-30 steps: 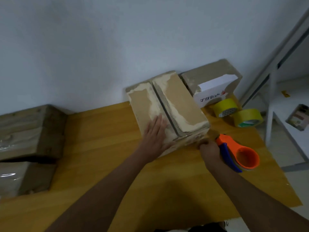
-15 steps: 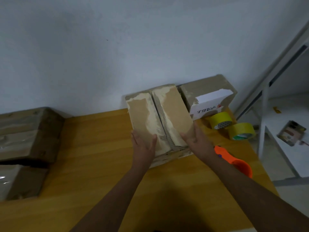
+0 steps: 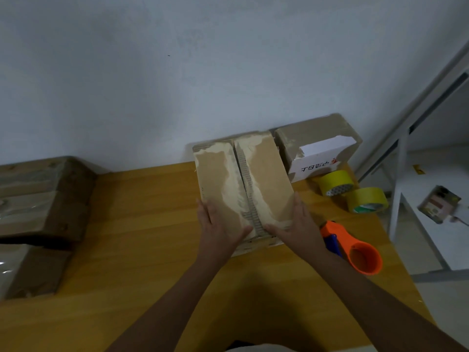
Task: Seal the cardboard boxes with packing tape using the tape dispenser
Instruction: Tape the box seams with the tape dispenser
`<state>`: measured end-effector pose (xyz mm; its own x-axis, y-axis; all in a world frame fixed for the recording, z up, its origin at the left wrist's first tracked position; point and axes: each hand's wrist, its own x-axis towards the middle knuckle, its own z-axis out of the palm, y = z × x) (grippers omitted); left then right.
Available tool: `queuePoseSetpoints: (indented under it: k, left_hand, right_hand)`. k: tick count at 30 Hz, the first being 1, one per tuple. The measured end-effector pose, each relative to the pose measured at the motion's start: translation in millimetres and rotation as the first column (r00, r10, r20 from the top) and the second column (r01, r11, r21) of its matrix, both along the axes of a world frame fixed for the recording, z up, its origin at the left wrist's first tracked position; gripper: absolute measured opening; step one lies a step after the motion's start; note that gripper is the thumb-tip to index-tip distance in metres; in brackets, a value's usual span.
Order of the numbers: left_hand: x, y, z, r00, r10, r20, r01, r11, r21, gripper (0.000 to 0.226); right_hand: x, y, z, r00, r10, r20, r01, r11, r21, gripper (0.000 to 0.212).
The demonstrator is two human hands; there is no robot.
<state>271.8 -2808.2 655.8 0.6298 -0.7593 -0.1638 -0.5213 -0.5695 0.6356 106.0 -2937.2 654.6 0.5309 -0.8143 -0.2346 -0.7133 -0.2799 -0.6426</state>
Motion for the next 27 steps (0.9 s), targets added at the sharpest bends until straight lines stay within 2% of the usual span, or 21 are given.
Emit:
queuePoseSetpoints:
  k: [2,4,7,9,11,14,17,23,27]
  left_hand:
    - [1.9,2.5,-2.5,0.999,-0.007,0.042,0.007,1.000,0.008,0.125]
    - [6.0,0.6,-2.4,0.999,0.039,0.012,-0.039,0.999,-0.012,0.110]
    - [18.0,-5.1,-0.3,0.981,0.151,-0.123,-0.160,0.985,-0.070,0.083]
    - [27.1,-9.6,1.0,0.966,0.180,-0.185,-0.203,0.972,-0.114,0.074]
    - [39.1,-19.4,5.6,0.953,0.191,-0.234,-0.225,0.966,-0.126,0.071]
    - [62.4,-44.6,16.8,0.937,0.183,-0.299,-0.238,0.958,-0.159,0.066]
    - [84.1,-68.7,25.0,0.920,0.204,-0.335,-0.263,0.954,-0.144,0.061]
    - [92.2,-80.1,19.1,0.942,0.203,-0.267,-0.245,0.961,-0.131,0.055]
    - [89.1,-89.1,15.5,0.955,0.204,-0.215,-0.226,0.971,-0.082,0.056]
  right_hand:
    - [0.4,4.2,2.8,1.000,0.012,-0.007,-0.012,1.000,0.008,0.121]
    - [2.0,0.1,8.9,1.000,0.020,-0.020,-0.019,0.997,0.076,0.113]
    - [7.5,-17.7,17.2,0.996,-0.042,-0.076,0.045,0.998,0.045,0.073]
    - [14.9,-32.0,22.9,0.996,-0.083,-0.017,0.083,0.997,0.001,0.056]
    - [27.1,-45.6,29.2,0.997,-0.066,0.045,0.064,0.997,0.030,0.059]
    - [50.0,-63.7,32.4,0.998,0.047,-0.030,-0.046,0.998,0.043,0.062]
    - [69.3,-76.6,32.5,1.000,-0.002,-0.007,0.002,0.991,0.133,0.075]
    - [86.5,-85.5,28.4,0.997,0.010,0.077,-0.017,0.995,0.096,0.080]
    - [87.1,-81.8,21.4,0.995,0.092,-0.031,-0.091,0.996,0.021,0.085]
